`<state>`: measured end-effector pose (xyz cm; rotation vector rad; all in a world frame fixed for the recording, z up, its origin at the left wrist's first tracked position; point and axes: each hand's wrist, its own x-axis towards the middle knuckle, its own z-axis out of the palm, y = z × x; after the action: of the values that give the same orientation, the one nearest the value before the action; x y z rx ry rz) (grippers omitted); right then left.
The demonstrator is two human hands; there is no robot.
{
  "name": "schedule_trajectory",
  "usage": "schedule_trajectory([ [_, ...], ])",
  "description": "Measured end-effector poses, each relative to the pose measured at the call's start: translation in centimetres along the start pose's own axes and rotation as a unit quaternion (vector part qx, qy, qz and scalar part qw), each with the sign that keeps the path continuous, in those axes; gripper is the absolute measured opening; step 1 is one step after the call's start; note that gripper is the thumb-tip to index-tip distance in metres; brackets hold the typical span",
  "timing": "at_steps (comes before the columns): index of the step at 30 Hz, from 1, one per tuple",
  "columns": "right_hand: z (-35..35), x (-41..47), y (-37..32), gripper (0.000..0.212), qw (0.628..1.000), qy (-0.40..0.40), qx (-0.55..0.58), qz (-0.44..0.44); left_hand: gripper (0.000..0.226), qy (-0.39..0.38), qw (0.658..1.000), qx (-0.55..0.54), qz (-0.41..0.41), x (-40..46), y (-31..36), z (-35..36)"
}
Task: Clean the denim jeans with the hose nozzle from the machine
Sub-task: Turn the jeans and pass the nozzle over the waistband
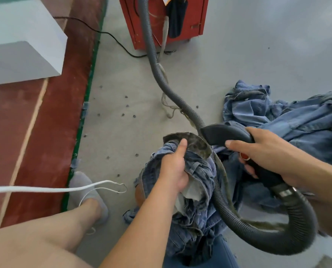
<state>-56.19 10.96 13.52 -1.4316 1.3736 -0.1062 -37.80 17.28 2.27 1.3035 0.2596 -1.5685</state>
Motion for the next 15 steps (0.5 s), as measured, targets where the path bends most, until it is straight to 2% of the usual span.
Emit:
schedule_trajectory([
  [3, -1.4, -1.1, -1.5, 0.018, 0.988, -0.035, -0.143, -0.055, 0.023, -0.035, 0.989, 0.108, 0.089, -0.3, -1.1, -0.5],
  [5, -1.5, -1.4, -2.5, 0.015, 0.974, -0.049, -0.213, -0.064, 0.033, -0.076, 0.966, 0.206, 0.134, -0.5, -1.6, -0.7],
  [8, -0.8, -0.7, -3.1, 0.019, 0.976, -0.035, -0.21, -0.042, 0.049, -0.109, 0.954, 0.245, 0.134, -1.0, -2.3, -1.0],
  [10, -0.6, 0.1, -3.1, 0.023, 0.98, 0.003, -0.194, -0.039, 0.051, -0.091, 0.946, 0.274, 0.148, -1.2, -2.3, -1.1],
  [12, -1.1, 0.3, -3.1, 0.021, 0.979, 0.035, -0.193, -0.054, 0.045, -0.047, 0.923, 0.341, 0.174, -1.3, -2.0, -0.7],
  [13, -1.5, 0.1, -3.1, 0.02, 0.977, 0.033, -0.198, -0.066, 0.036, -0.016, 0.9, 0.388, 0.199, -1.3, -1.8, -0.4],
  [14, -1.8, -0.3, -3.2, 0.019, 0.974, 0.018, -0.21, -0.08, 0.025, 0.023, 0.857, 0.452, 0.246, -1.3, -1.6, 0.1],
  [15, -1.9, -0.8, -3.4, 0.017, 0.97, -0.007, -0.226, -0.089, 0.017, 0.06, 0.797, 0.519, 0.302, -1.5, -1.4, 0.6],
])
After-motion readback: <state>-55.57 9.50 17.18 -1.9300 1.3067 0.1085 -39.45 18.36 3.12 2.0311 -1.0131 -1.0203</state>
